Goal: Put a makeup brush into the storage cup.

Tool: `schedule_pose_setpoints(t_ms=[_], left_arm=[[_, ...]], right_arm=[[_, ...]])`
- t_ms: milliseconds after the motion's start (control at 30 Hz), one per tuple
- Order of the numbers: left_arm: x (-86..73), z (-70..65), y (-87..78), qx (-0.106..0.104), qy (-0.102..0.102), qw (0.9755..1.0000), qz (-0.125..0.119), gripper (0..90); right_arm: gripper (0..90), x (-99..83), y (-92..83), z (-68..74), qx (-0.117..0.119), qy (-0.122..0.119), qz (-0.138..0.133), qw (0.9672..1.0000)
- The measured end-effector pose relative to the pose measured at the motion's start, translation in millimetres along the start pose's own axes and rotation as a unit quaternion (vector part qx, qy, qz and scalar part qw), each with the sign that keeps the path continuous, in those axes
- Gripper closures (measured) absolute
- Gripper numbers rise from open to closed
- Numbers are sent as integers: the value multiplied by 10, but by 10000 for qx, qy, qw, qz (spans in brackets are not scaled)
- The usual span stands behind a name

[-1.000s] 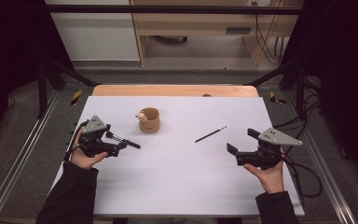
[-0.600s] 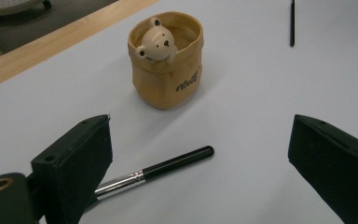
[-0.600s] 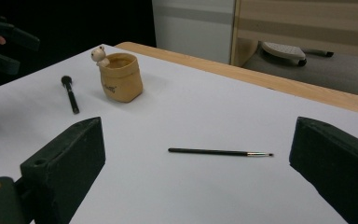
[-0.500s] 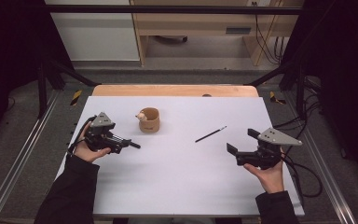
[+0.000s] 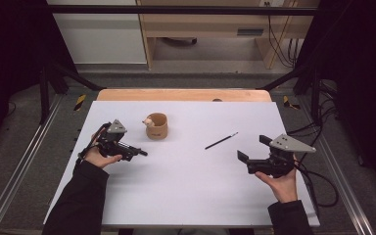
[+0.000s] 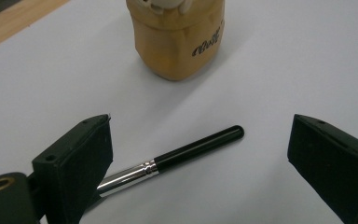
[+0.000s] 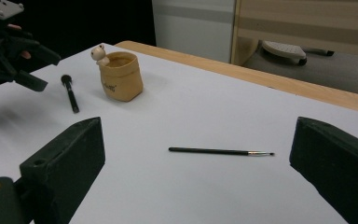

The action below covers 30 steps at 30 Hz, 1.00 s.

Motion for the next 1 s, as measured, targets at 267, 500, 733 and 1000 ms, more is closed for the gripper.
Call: schedule_pose_setpoints(t_ms=[267,500,733,1000], left_arm=[[-64,62,168,-84,-16,9997,213,76],[-119,106,321,-44,-19,9993,374,97],[-148,117,402,-48,-20,9987,505,122],[-178,139,452,-135,-54,9980,611,173]], right_arm=[[38,2,-1,4,6,12,-9,10000],[39,7,-4,4,26,21,-26,10000],[39,13,-12,2,21,43,-47,10000],[39,13,-9,7,28,37,-41,10000]])
Point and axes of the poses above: each handheld gripper's, and its own axes: y roughly forward along the jaws, x roughly out of its top, z roughly to its left, the point moved 3 cm from there along y, roughly forward along the jaws, and after that the axes turned 4 degrees about -x, right-handed, at the moved point
